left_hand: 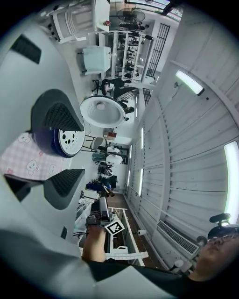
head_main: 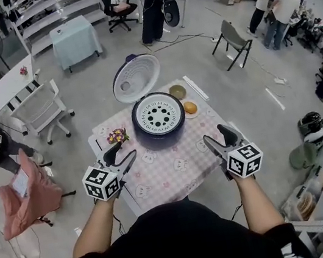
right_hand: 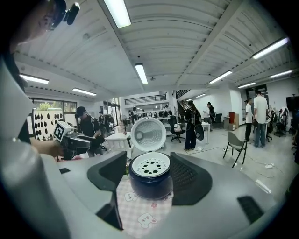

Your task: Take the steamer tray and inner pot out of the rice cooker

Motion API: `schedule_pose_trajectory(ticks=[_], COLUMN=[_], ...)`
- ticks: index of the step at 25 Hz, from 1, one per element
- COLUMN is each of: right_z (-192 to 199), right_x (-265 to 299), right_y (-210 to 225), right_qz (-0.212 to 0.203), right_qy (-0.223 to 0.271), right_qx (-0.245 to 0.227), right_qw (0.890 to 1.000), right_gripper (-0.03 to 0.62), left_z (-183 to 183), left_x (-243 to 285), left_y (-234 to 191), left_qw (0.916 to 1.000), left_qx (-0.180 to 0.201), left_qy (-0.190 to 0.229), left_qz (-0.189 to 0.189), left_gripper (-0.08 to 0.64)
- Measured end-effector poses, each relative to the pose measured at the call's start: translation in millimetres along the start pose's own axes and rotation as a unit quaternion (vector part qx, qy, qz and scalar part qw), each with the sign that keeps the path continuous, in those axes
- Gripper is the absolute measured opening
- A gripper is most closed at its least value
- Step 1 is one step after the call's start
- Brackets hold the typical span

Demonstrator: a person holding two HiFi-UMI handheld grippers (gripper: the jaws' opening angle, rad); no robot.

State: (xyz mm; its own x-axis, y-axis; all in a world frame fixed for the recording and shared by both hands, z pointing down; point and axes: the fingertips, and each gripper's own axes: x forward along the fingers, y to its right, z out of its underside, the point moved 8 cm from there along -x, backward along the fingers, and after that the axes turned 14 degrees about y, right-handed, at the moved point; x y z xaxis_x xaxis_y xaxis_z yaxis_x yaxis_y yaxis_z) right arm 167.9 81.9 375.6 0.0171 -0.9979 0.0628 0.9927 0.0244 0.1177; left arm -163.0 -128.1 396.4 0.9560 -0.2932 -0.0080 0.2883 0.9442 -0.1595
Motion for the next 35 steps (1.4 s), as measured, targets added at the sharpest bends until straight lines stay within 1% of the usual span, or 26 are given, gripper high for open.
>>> schedule_pose_trajectory(ticks=[7, 13, 17, 20, 23, 25, 27, 29, 33, 35], right_z=[2.0, 8.0, 15.4, 23.0, 35.1, 47.7, 61.8, 74.8, 102.1, 112.8], right_x=[49.3, 86.2, 113.5, 135.8, 157.4, 172.6, 187.7, 200.3, 215.8, 222.3], right_y=[41.7, 61.4, 66.8, 65.8, 63.4, 59.6, 55.3, 51.9, 39.1, 33.0], right_qz=[-0.031, -0.084, -0.129, -0.173, -0.215, -0.245, -0.277, -0.309, -0.375, -0.398], right_qy=[-0.025, -0.065, -0.102, -0.133, -0.167, -0.195, -0.222, -0.247, -0.298, -0.314], right_qx=[-0.006, -0.018, -0.011, -0.026, -0.05, -0.072, -0.101, -0.12, -0.131, -0.141], right_qw=[0.999, 0.994, 0.986, 0.975, 0.961, 0.947, 0.929, 0.911, 0.868, 0.85], right_gripper=[0.302, 0.276, 0.276, 0.275, 0.275, 0.275, 0.273, 0.27, 0.268, 0.269], left_z=[11.4, 21.0, 27.0, 31.0, 36.7, 40.7, 44.5, 48.4, 51.8, 51.3], left_x=[36.9, 52.8, 64.2, 70.0, 72.3, 71.2, 70.2, 71.2, 70.6, 68.5], left_y=[-18.2, -30.0, -37.3, -42.5, -48.9, -55.6, -60.5, -62.5, -66.7, -70.8], left_qw=[0.9997, 0.9985, 0.9978, 0.9968, 0.9953, 0.9943, 0.9932, 0.9923, 0.9907, 0.9897], left_qx=[-0.014, -0.028, -0.036, -0.04, -0.048, -0.052, -0.055, -0.059, -0.064, -0.066], left_qy=[-0.005, -0.012, -0.018, -0.022, -0.024, -0.024, -0.026, -0.028, -0.03, -0.027], left_qz=[-0.022, -0.045, -0.053, -0.065, -0.081, -0.09, -0.099, -0.106, -0.116, -0.124], left_gripper=[0.272, 0.272, 0.273, 0.273, 0.273, 0.273, 0.273, 0.273, 0.273, 0.273])
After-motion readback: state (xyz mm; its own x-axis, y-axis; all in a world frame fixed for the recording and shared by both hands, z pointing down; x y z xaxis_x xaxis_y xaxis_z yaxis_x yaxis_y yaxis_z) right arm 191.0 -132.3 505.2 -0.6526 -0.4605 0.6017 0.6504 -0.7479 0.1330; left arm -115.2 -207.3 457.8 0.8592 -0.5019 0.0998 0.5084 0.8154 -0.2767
